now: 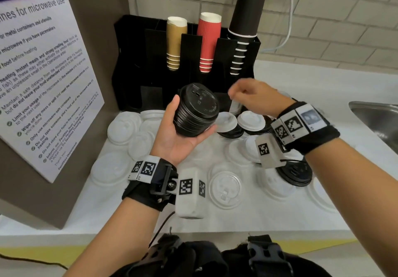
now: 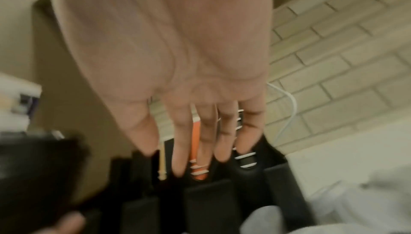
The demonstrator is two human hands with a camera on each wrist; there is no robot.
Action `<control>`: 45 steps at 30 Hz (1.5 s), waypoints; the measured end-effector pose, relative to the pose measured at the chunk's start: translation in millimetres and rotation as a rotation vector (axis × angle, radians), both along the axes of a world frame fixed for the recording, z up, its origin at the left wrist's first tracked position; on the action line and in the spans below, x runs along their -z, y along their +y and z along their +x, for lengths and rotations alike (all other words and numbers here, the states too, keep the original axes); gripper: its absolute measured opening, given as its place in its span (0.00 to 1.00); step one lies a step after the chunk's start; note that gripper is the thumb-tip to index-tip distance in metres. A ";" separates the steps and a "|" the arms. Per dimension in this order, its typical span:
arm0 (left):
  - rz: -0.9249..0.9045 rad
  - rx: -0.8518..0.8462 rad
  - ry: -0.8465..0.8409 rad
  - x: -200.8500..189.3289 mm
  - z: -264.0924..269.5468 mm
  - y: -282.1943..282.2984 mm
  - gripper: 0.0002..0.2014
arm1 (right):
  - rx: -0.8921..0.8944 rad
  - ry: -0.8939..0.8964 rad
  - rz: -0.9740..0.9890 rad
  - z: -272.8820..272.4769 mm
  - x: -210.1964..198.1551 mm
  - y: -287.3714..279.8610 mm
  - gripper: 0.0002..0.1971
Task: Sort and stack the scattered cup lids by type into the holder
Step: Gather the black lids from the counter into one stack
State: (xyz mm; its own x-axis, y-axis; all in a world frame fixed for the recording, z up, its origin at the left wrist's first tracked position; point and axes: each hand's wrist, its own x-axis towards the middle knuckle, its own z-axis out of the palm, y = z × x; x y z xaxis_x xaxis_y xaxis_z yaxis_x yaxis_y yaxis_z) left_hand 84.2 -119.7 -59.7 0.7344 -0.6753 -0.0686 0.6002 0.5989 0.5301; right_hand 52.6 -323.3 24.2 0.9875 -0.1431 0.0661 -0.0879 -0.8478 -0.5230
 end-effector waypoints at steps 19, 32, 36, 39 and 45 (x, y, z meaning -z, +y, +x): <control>-0.036 -0.097 -0.061 -5.8 11.7 19.1 0.31 | 0.029 0.642 -0.597 43.0 52.8 1.5 0.45; -0.098 -0.019 -0.080 0.3 7.1 12.2 0.23 | -0.002 0.460 -0.607 32.4 26.5 8.0 0.30; -0.114 -0.004 -0.090 -0.6 2.0 7.8 0.24 | 0.014 0.333 -0.486 24.5 18.0 0.6 0.31; -0.104 -0.027 -0.051 -0.7 -1.8 2.4 0.24 | 0.010 0.196 -0.241 20.5 12.3 -9.8 0.32; -0.069 -0.018 0.033 1.0 -11.0 -6.9 0.25 | 0.037 -0.196 0.568 -11.8 1.2 -4.7 0.24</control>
